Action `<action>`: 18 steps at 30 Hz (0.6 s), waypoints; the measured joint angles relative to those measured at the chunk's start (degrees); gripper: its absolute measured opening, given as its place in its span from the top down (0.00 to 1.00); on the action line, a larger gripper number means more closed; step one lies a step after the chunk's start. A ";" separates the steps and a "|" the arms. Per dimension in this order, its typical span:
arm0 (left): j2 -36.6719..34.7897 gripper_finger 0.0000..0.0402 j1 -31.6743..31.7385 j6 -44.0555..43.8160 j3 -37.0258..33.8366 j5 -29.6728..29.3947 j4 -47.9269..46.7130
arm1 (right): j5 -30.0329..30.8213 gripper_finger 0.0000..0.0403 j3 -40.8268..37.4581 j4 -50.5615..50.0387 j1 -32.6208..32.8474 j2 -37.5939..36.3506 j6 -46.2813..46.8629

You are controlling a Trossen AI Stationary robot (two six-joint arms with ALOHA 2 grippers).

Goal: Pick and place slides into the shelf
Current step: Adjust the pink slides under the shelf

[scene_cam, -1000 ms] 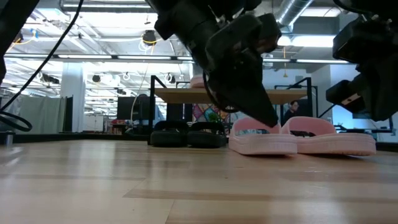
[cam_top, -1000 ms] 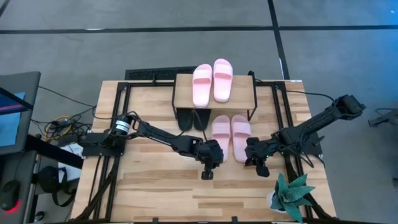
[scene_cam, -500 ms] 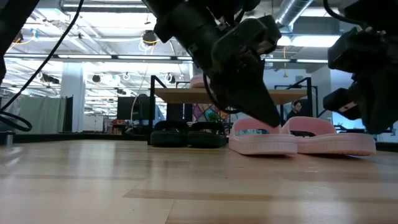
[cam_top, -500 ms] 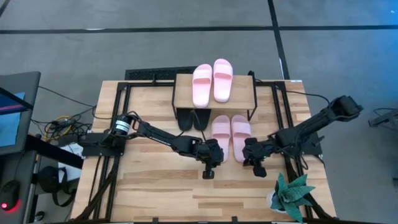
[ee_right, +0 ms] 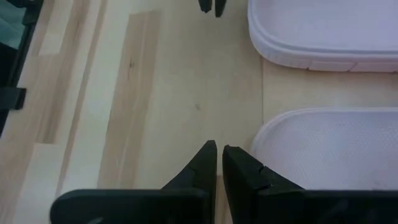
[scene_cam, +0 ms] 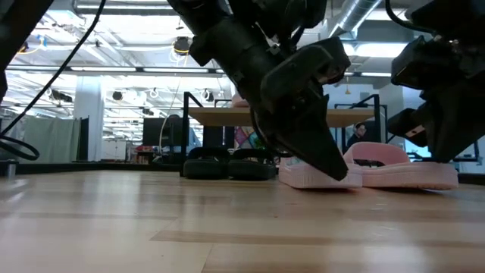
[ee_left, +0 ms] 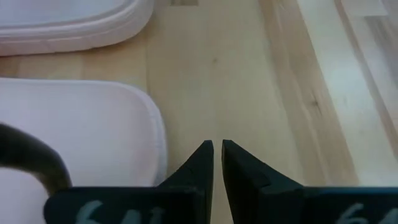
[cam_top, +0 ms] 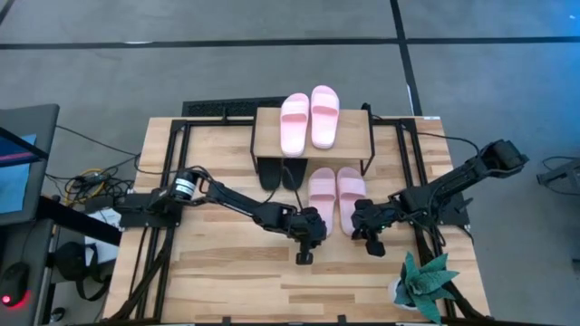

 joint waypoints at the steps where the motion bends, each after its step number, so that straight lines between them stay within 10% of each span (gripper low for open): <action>1: 0.00 0.95 0.00 0.00 0.00 0.00 0.03 | 0.00 0.96 0.00 0.02 0.00 0.00 0.00; 18: 0.00 0.95 3.37 1.49 0.00 -1.90 0.38 | 0.28 0.96 0.00 -3.78 -4.24 0.13 -2.46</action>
